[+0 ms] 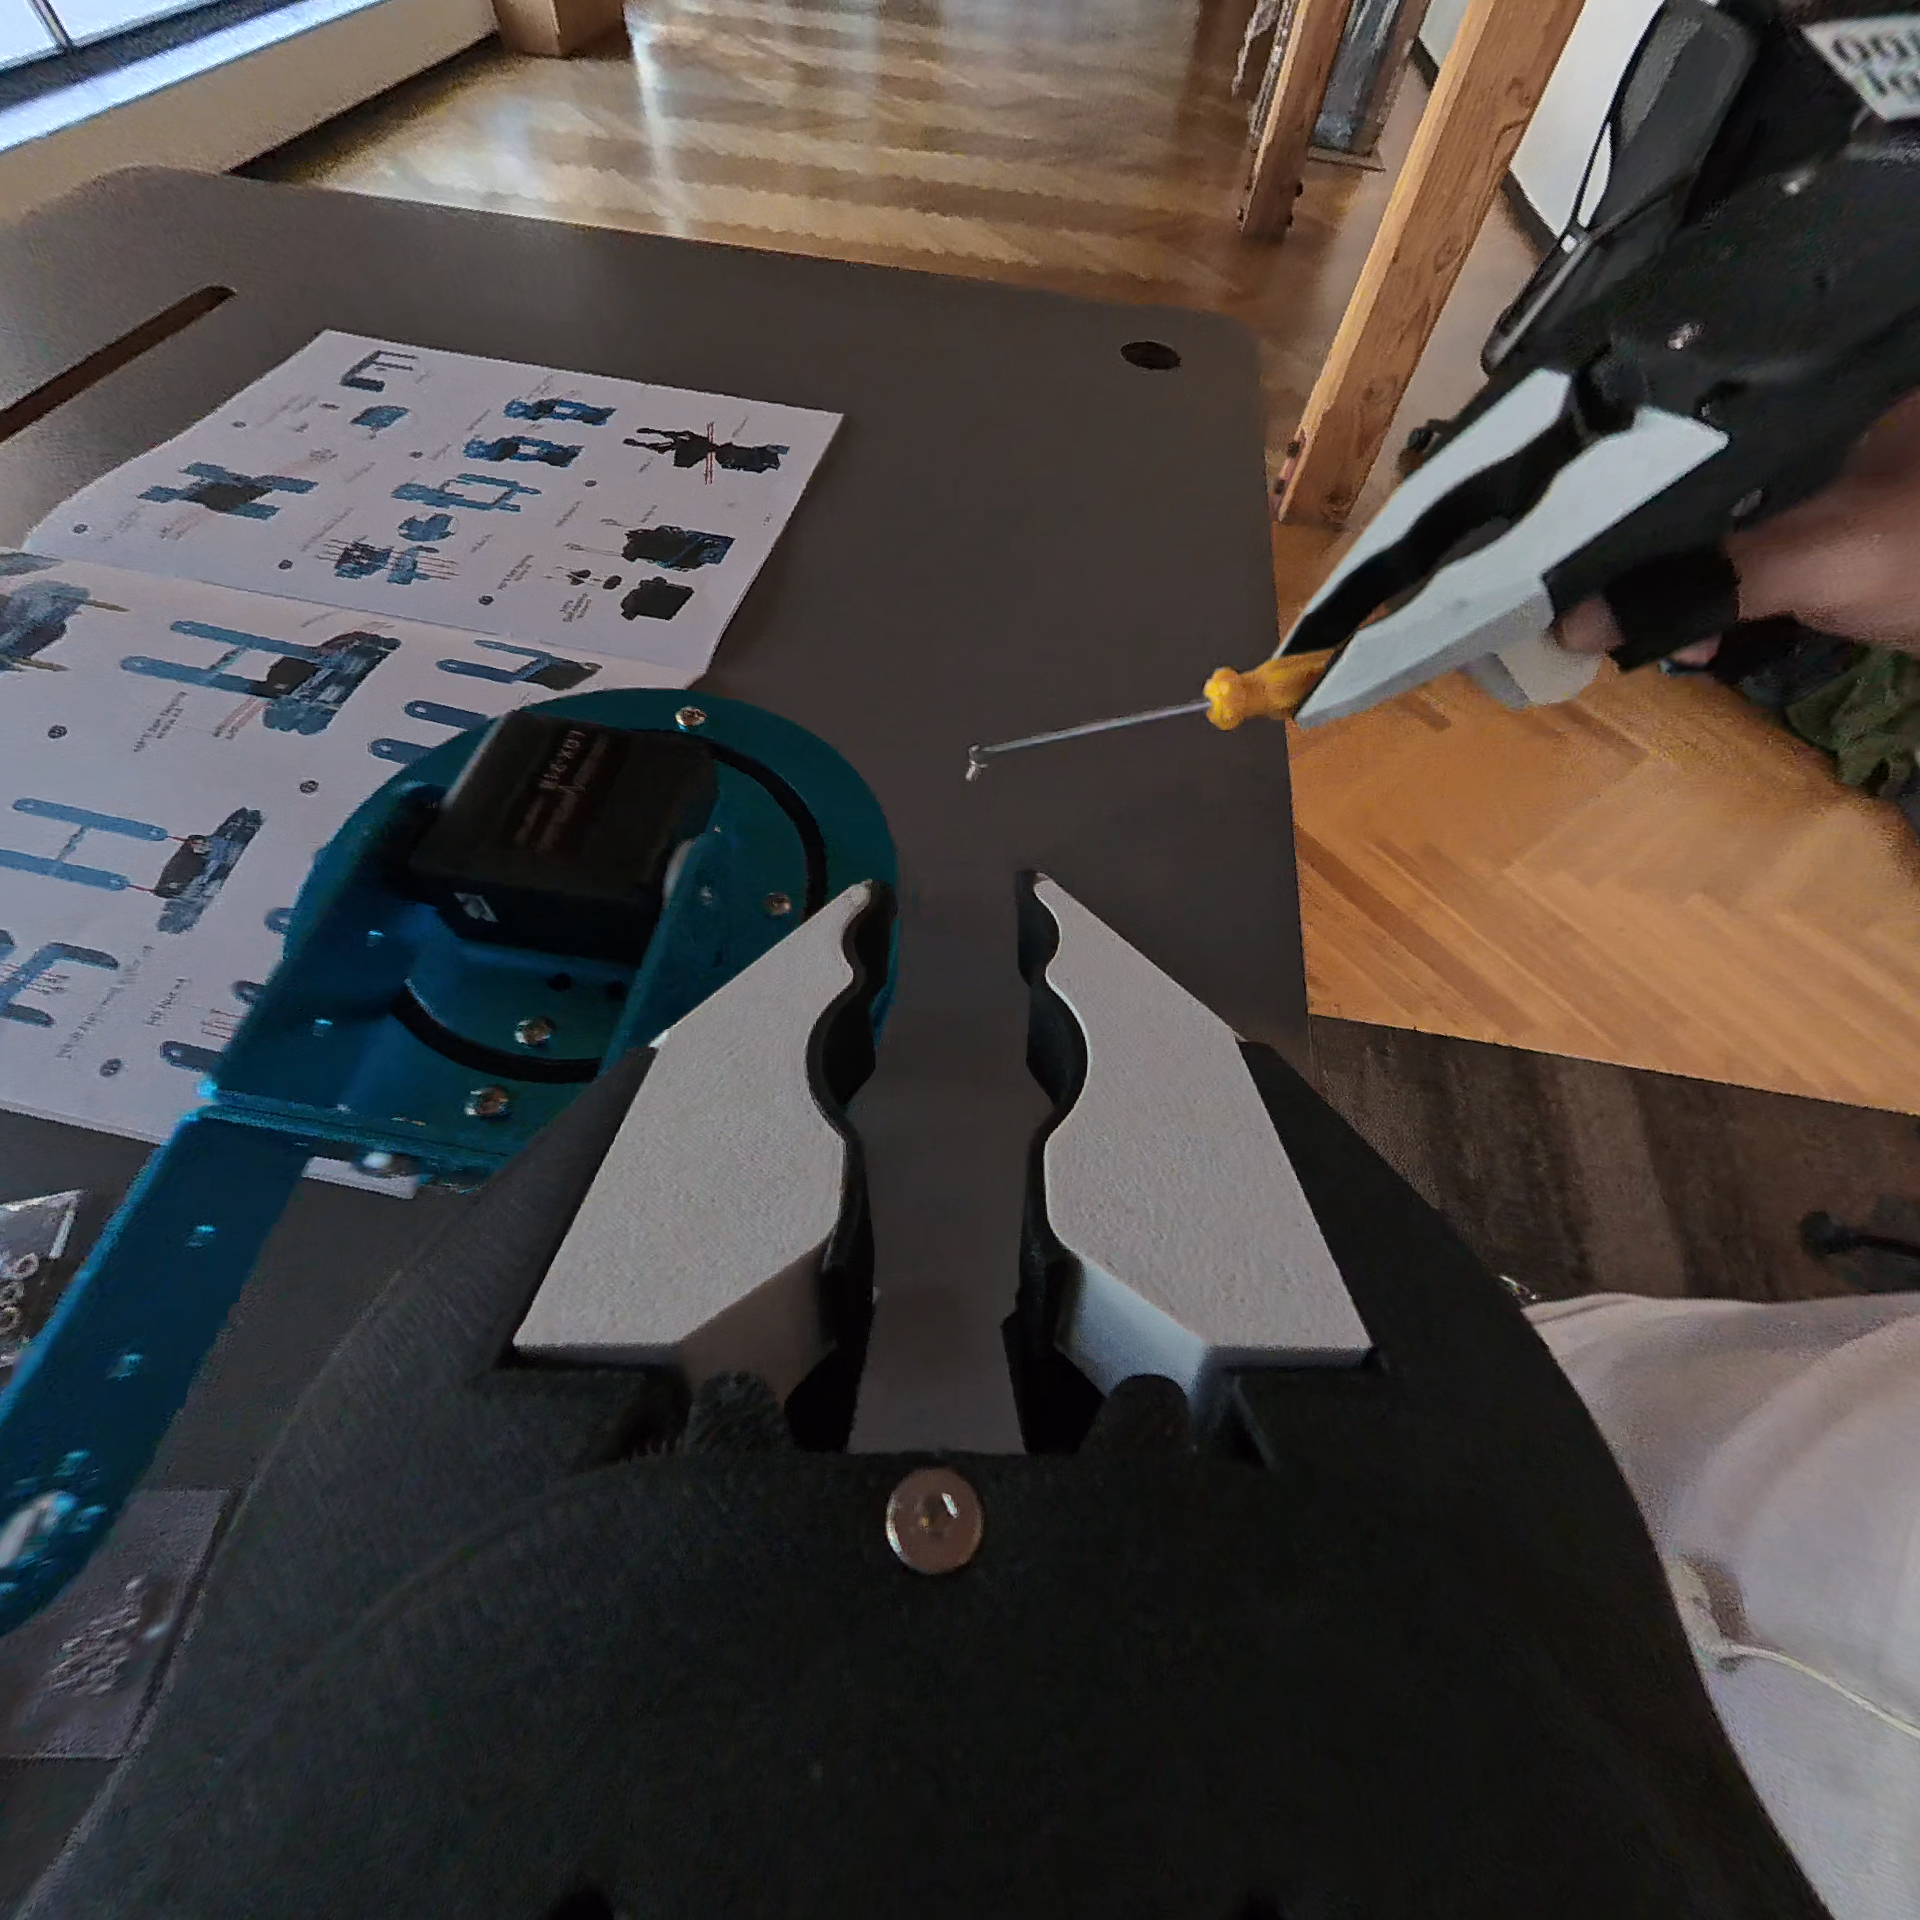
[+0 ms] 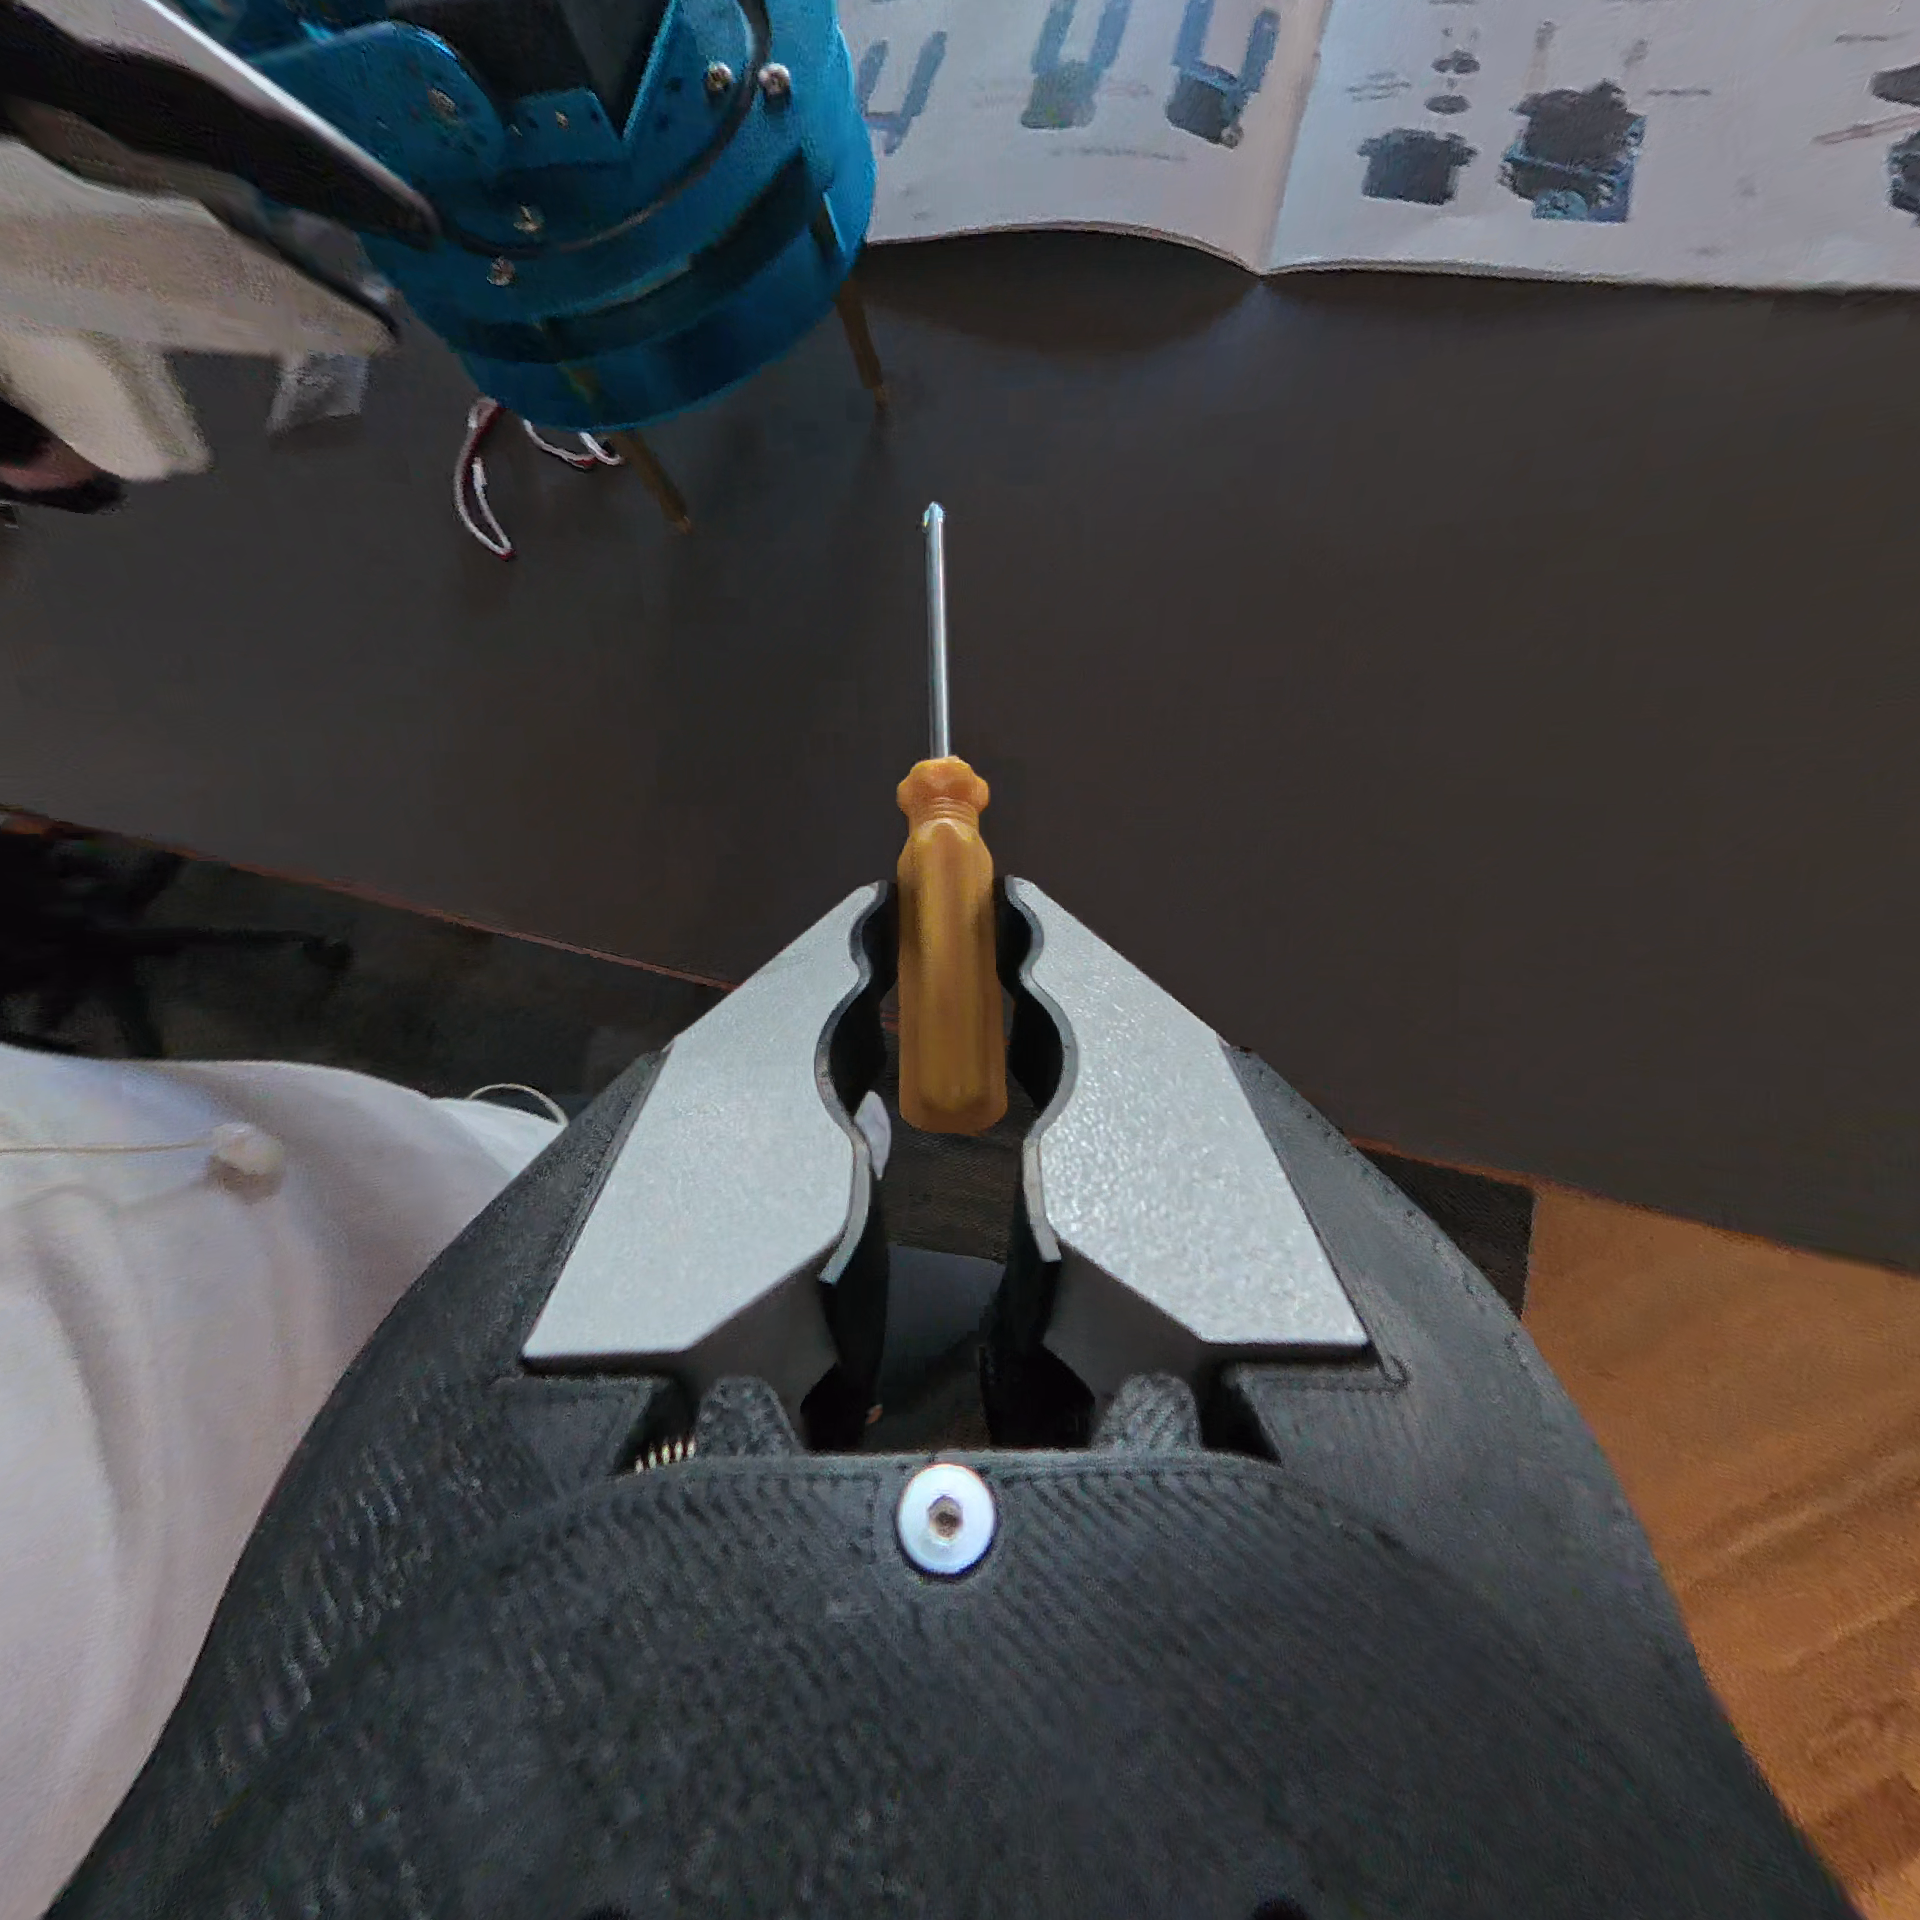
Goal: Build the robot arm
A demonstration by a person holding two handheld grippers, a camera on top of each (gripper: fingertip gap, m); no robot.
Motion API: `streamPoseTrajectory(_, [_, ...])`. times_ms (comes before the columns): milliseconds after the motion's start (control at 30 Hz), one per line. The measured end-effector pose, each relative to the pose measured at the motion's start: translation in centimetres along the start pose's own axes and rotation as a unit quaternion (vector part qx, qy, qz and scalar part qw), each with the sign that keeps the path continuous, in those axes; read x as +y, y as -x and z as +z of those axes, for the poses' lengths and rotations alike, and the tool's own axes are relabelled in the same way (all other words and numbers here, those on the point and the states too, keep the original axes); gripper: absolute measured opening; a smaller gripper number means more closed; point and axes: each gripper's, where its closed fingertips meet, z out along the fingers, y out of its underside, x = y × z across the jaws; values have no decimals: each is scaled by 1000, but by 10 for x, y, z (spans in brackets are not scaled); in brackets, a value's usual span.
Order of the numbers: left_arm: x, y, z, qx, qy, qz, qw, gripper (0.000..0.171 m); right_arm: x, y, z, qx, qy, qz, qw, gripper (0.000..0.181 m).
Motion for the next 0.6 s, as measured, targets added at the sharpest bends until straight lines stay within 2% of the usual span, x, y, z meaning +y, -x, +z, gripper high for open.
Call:
streamPoseTrajectory(133, [4, -12, 23, -35, -29, -10, 999, 26, -15, -10, 0, -103, 13, -14, 995, 17])
streamPoseTrajectory(267, [10, -12, 55, -106, -11, -9, 994, 27, -22, -27, 3, -217, 56, -37, 974, 17])
streamPoseTrajectory(400, [15, -5, 81, -185, 0, -36, 982, 28, -27, -45, 4, -314, 110, -81, 940, 17])
streamPoseTrajectory(467, [11, -1, 86, -225, 1, -22, 974, 31, -30, -50, 2, -357, 133, -101, 919, 17])
streamPoseTrajectory(600, [6, -10, 94, -245, 13, -15, 969, 29, -41, -56, -1, -415, 166, -136, 884, 17])
